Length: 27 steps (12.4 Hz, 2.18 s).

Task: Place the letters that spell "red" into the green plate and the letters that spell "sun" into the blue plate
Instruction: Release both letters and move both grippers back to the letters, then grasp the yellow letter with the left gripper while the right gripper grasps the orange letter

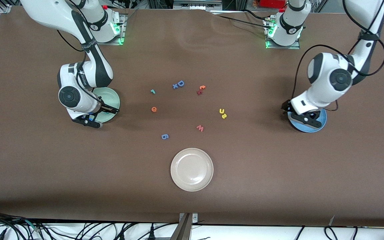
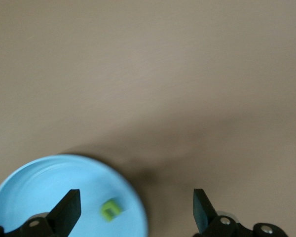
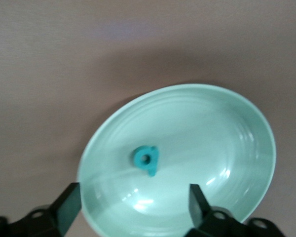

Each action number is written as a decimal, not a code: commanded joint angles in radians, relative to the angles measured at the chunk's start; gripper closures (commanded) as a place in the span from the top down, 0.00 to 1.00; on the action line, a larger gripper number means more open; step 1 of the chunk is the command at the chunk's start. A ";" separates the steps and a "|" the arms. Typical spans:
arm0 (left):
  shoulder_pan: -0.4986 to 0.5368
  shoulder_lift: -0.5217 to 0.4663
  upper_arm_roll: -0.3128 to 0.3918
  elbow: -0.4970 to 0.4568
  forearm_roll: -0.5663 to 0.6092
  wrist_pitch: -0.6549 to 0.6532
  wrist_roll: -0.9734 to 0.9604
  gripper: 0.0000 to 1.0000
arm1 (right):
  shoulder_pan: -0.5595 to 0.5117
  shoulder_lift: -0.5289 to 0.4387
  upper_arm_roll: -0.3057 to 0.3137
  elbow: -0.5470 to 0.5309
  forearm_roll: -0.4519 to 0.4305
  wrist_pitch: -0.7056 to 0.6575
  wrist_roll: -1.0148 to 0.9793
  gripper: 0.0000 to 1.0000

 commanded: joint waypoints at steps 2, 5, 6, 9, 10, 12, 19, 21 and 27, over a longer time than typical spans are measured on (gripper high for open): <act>-0.168 0.012 0.004 0.020 0.003 -0.009 -0.260 1.00 | 0.014 -0.011 0.120 0.082 0.066 -0.043 0.032 1.00; -0.292 0.064 0.004 0.049 0.003 -0.002 -0.596 1.00 | 0.017 0.006 0.185 0.126 0.074 -0.046 0.029 1.00; -0.339 0.090 0.005 0.077 0.008 -0.002 -0.718 1.00 | 0.026 0.044 0.196 0.178 0.074 -0.052 0.021 1.00; -0.415 0.176 0.005 0.169 0.014 0.001 -0.905 1.00 | 0.020 0.086 0.196 0.212 0.075 -0.050 0.035 0.98; -0.433 0.208 0.005 0.207 0.015 0.003 -0.954 1.00 | 0.035 0.102 0.197 0.212 0.071 -0.044 0.038 0.88; -0.458 0.263 0.005 0.255 0.017 0.006 -0.980 1.00 | 0.084 0.129 0.196 0.212 0.071 0.020 0.114 0.72; -0.492 0.331 0.007 0.269 0.112 0.057 -0.980 0.98 | 0.152 0.161 0.193 0.153 0.058 0.153 0.211 0.62; -0.492 0.333 0.007 0.257 0.113 0.057 -0.974 0.94 | 0.158 0.162 0.193 0.146 0.058 0.178 0.261 0.62; -0.498 0.369 0.005 0.255 0.060 0.100 -0.984 0.81 | 0.173 0.169 0.178 0.097 0.052 0.223 0.277 0.58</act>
